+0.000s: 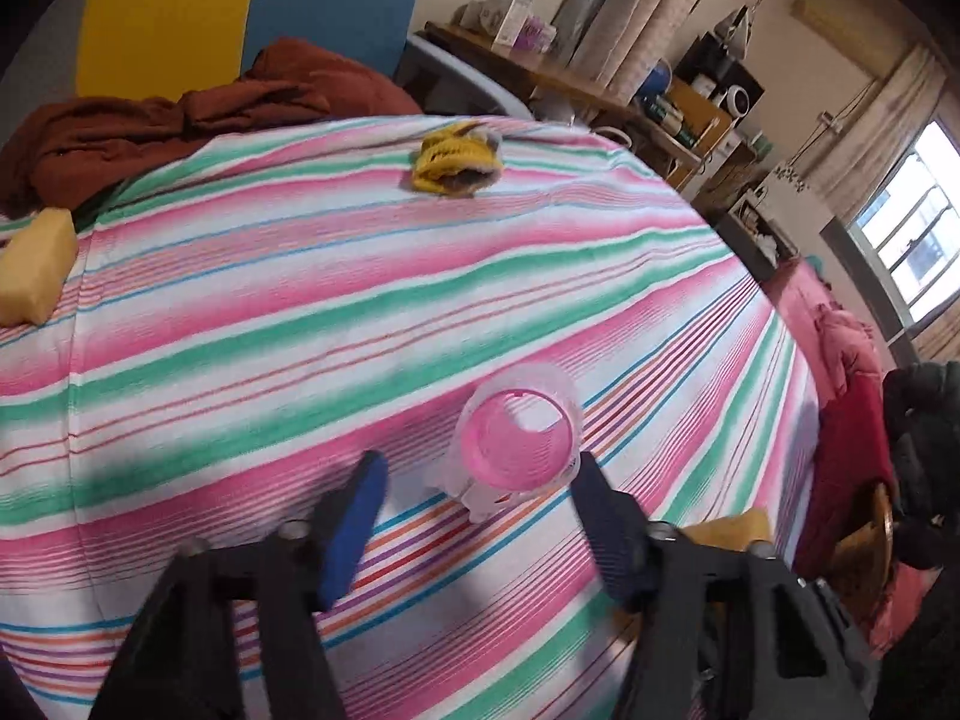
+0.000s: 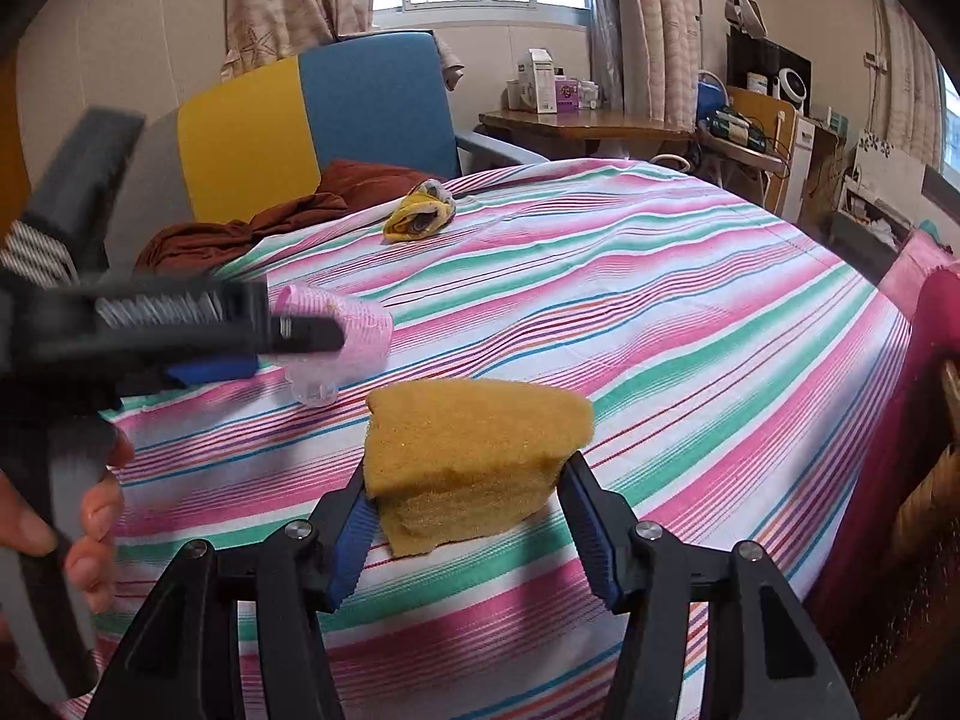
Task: Organize objects
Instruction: 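Carry the pink roller in the left tool and the sponge in the right tool toward the tray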
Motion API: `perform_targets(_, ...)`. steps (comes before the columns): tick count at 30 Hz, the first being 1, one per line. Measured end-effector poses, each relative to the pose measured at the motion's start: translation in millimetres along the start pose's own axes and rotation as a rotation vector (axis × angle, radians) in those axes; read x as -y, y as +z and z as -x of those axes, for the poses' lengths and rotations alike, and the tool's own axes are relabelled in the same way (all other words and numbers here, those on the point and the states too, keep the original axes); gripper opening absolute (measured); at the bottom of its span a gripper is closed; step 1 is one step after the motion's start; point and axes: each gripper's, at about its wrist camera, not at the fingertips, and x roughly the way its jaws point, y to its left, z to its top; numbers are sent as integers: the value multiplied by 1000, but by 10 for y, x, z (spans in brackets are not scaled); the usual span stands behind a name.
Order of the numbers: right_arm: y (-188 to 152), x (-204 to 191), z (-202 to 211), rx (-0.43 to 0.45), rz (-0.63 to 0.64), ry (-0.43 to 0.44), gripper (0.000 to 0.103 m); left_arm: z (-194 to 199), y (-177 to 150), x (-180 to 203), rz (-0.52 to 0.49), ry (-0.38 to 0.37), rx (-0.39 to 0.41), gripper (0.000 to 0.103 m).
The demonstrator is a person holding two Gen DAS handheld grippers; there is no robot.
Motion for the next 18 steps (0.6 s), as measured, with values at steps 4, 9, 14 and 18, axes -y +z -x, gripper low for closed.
perform_targets(4,3,20,3,-2,-19,9,59,-44,-127,-45,-28,10,-6,32)
perform_targets(9,7,21,8,-2,-27,10,59,-11,-172,20,-77,-7,-2,20)
perform_targets(14,11,42,26,-2,-36,1,59,166,-130,107,-99,-10,77,76)
perform_targets(18,14,105,51,-5,-62,-16,59,194,26,165,-65,-11,115,91)
